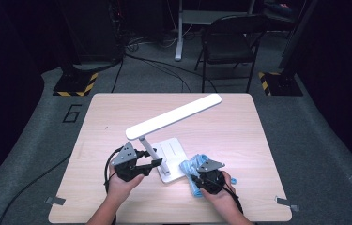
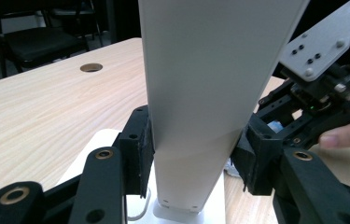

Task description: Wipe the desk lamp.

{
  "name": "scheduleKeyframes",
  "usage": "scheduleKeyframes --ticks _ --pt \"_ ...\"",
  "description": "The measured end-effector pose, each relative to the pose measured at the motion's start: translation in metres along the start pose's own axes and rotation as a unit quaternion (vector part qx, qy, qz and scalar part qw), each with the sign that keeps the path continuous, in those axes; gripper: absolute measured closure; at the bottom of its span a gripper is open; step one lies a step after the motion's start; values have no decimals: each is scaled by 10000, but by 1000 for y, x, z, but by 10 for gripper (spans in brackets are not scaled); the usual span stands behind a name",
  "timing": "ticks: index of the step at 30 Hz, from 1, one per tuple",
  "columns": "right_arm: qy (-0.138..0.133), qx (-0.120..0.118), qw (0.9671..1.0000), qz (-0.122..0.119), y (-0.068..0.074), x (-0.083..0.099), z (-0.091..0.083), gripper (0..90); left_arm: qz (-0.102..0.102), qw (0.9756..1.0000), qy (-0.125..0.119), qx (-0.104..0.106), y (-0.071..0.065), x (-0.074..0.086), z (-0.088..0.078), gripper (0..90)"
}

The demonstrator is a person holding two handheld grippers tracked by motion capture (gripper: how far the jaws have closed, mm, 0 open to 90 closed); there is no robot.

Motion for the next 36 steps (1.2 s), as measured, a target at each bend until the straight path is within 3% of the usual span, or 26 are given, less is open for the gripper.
scheduleKeyframes --ticks 6,11,14,18,22,25,26,29,31,36 --pt "-90 185 9998 -20 9 -1 4 702 25 10000 -50 22 2 0 1 523" --pt "-52 322 9992 -224 22 -4 7 703 -11 10000 10 61 2 -1 1 522" --pt "-74 349 9993 -143 28 -6 9 703 -41 10000 -40 60 2 0 1 521" --pt "-74 270 9996 -94 36 -8 12 703 -42 10000 -35 52 2 0 1 519" --pt "-109 26 9999 -60 48 -11 15 706 -52 10000 -37 51 2 0 2 519" --pt "-117 -162 9994 -292 61 -15 19 703 -52 10000 -27 50 2 0 1 519" --pt "-113 -157 9995 -245 65 -17 20 702 -54 10000 -27 54 2 0 1 519" --pt "-161 -236 9994 -205 66 -17 21 701 -37 10000 -5 24 3 0 0 518" --pt "-170 -337 9993 17 65 -16 20 702 -69 10000 -27 39 2 0 1 518" --pt "-183 -360 9992 -2 67 -16 20 705 -74 10000 -17 34 2 0 1 518"
Point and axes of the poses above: each handheld gripper's, and its own axes: z roughly forward along the jaws, x roughly out of its underside, y roughly to its left, the point moved 2 cm from there along z, roughly forward along the jaws, and after that the axes turned 4 degrees about -y, right-handed, at the moved point
